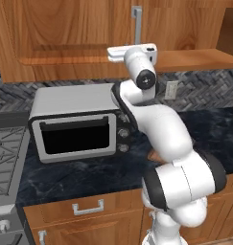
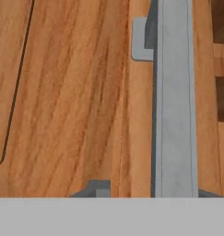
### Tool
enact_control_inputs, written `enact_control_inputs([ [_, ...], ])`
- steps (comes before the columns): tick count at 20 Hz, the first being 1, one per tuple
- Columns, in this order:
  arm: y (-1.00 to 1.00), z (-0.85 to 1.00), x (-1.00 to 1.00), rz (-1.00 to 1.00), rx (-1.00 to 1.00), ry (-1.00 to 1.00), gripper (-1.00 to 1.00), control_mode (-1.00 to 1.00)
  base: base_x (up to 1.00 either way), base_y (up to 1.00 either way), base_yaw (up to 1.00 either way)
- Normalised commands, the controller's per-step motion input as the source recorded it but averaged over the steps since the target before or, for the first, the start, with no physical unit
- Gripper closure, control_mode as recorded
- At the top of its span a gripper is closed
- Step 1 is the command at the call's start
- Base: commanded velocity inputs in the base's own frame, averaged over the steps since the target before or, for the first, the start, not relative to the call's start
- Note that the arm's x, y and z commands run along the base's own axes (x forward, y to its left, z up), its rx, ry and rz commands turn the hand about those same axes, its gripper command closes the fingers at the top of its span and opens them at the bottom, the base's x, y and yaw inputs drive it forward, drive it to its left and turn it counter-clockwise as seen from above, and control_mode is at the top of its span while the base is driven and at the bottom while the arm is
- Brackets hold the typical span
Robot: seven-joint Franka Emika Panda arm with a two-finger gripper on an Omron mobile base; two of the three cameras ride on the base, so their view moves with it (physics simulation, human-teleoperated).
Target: Open the cabinet, retrieve the rolling pin, and place it next to the meat on the cutting board to prepare for tenderizing.
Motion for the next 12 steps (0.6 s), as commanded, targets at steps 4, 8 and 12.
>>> enact_control_inputs([
  [4, 0.80, 0.00, -0.52, 0.07, 0.00, 0.00, 1.00, -1.00, 0.00, 0.00, 0.00],
  [8, 0.82, 0.00, -0.57, 0.07, 0.00, 0.00, 1.00, -1.00, 0.00, 0.00, 0.00],
  [12, 0.83, 0.00, -0.65, 0.08, 0.00, 0.00, 1.00, -1.00, 0.00, 0.00, 0.00],
])
